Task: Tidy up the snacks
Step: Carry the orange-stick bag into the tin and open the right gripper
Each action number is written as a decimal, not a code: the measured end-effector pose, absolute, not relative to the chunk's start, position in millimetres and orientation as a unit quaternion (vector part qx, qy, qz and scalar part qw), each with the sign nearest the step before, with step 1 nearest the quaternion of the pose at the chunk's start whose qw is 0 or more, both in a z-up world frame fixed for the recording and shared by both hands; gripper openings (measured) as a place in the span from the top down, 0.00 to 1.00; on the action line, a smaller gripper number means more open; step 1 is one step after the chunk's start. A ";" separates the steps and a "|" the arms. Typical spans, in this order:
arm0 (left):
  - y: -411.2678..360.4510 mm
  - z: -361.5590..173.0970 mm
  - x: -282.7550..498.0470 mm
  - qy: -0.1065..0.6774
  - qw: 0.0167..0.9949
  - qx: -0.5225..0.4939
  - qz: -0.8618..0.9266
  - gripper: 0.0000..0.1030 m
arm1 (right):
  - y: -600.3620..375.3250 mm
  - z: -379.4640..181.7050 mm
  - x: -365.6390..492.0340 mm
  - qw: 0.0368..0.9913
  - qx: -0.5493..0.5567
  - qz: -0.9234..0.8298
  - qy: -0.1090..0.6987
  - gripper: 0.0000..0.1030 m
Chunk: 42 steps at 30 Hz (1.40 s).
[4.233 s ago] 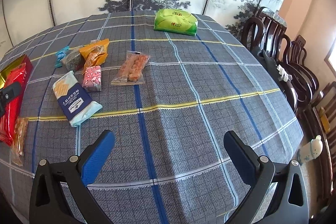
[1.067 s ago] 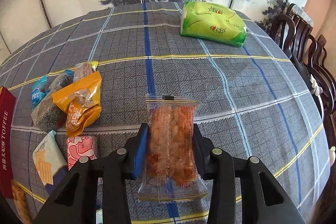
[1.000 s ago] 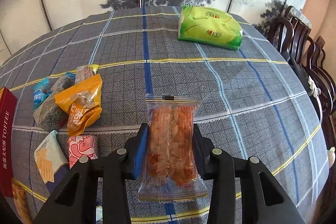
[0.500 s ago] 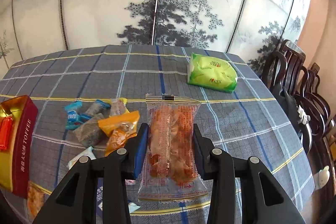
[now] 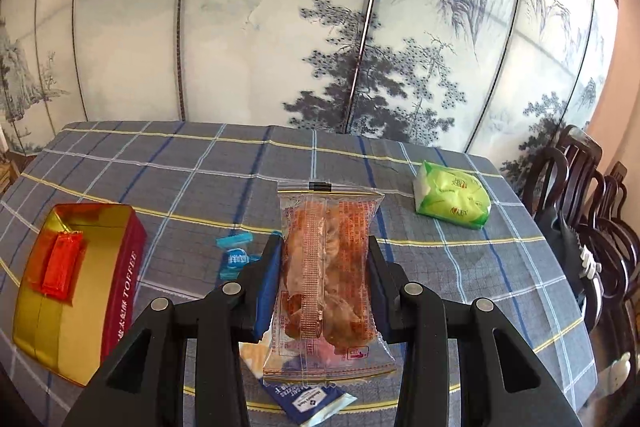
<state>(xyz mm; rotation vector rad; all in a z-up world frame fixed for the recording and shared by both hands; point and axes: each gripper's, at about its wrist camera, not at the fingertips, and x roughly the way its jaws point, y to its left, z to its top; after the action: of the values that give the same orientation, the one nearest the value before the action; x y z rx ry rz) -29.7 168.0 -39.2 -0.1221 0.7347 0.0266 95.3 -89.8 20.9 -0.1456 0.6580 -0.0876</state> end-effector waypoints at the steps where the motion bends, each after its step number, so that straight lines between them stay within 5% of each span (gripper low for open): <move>1: 169.5 -39.8 -29.8 0.360 0.931 -0.062 0.013 0.40 | -84.5 22.7 94.5 0.943 -0.074 -0.041 0.321 0.61; 17: 201.4 -50.9 -39.8 0.370 0.925 -0.082 0.044 0.40 | 25.0 23.8 90.9 0.943 -0.101 0.045 0.313 0.61; 42: 280.5 -73.9 -65.7 0.369 0.915 -0.131 0.098 0.40 | 154.6 -67.3 92.1 0.901 -0.151 0.120 0.390 0.61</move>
<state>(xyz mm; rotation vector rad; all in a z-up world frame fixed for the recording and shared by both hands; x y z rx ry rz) -65.7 280.5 -73.9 -0.2706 0.7598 0.2025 92.1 154.6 -67.3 -0.3132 0.8060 0.2475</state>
